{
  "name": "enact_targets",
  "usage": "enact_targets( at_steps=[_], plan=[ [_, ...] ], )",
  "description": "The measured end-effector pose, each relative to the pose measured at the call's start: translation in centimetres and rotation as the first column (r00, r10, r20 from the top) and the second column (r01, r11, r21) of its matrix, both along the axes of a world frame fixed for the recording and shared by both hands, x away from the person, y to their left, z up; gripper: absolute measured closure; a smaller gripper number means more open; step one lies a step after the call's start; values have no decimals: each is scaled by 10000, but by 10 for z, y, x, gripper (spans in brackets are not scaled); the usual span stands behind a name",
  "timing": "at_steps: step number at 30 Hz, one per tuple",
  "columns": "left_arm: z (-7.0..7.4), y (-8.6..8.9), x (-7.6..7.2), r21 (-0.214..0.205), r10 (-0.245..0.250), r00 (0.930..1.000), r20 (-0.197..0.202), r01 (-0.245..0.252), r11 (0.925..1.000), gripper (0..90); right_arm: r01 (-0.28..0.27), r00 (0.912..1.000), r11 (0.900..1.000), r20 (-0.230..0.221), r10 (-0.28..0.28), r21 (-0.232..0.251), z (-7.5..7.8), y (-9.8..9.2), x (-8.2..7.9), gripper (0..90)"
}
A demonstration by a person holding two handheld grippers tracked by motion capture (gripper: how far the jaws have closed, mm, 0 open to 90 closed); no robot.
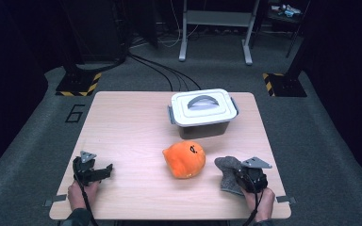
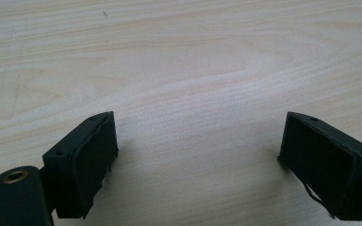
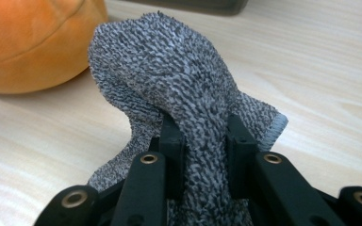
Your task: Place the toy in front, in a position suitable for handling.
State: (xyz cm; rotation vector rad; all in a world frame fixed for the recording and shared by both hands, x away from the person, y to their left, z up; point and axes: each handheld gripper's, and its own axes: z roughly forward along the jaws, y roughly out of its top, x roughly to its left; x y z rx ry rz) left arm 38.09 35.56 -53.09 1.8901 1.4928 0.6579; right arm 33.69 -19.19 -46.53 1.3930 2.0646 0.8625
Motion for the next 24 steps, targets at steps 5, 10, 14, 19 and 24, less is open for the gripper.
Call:
enact_targets(
  at_steps=[5, 10, 14, 19, 24],
  plan=[
    [0, 0, 0, -4, 2, 10000, 3, -2, 10000, 115, 156, 9999, 9999, 74, -155, -64, 5, -8, 7, 733],
    [0, 0, 0, -2, 1, 10000, -1, -1, 10000, 116, 336, 9993, 9993, 143, -334, -134, 8, -15, 14, 732],
    [0, 0, 0, -2, -1, 10000, 0, 1, 10000, 115, 423, 9987, 9990, 281, -418, -170, 10, -19, 20, 732],
    [0, 0, 0, 1, -1, 10000, 2, 1, 10000, 115, 477, 9983, 9984, 351, -466, -314, 12, -27, 30, 730],
    [0, 0, 0, 0, -1, 10000, -1, 1, 10000, 116, 579, 9980, 9975, 286, -567, -411, 10, -33, 39, 728]
  ],
)
